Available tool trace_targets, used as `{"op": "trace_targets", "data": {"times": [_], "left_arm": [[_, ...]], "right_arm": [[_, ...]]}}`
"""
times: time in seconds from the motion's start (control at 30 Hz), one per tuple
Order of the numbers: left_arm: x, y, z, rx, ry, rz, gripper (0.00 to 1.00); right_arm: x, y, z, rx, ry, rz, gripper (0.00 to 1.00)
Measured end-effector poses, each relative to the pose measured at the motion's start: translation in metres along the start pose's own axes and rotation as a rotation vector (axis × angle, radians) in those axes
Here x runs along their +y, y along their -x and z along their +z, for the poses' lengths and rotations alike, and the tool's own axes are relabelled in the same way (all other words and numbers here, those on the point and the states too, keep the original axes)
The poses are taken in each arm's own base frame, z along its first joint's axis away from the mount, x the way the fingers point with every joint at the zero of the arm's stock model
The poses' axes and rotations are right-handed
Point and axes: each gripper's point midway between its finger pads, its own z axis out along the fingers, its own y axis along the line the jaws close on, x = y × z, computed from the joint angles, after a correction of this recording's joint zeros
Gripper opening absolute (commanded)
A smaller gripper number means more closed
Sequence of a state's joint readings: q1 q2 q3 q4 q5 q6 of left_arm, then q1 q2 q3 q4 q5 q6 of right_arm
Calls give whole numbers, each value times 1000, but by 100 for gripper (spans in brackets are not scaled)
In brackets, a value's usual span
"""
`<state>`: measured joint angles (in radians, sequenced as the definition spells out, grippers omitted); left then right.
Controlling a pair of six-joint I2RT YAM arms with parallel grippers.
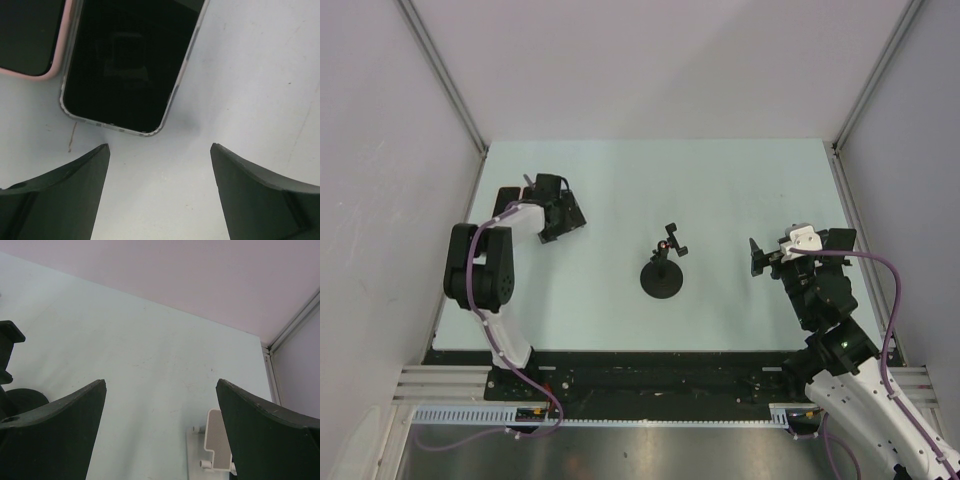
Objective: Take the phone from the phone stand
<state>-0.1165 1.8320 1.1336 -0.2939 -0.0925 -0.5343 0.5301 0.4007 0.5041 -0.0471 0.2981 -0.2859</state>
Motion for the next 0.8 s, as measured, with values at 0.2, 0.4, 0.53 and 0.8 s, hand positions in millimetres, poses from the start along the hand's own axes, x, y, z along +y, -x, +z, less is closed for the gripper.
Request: {"op": "trace_targets", "data": {"times": [0.2, 0.4, 0.53, 0.8], "left_arm": [[-4, 9, 7, -14, -6, -6, 87], [-6, 18, 12, -22, -7, -13, 87], [-6, 24, 16, -28, -7, -19, 87], [-9, 28, 18, -27, -19, -23, 89]], "right_arm": [[0, 0, 0, 0, 1, 0, 97], [0, 0, 0, 0, 1, 0, 97], [0, 0, 0, 0, 1, 0, 97], [2, -1, 1, 2, 8, -1, 97]]}}
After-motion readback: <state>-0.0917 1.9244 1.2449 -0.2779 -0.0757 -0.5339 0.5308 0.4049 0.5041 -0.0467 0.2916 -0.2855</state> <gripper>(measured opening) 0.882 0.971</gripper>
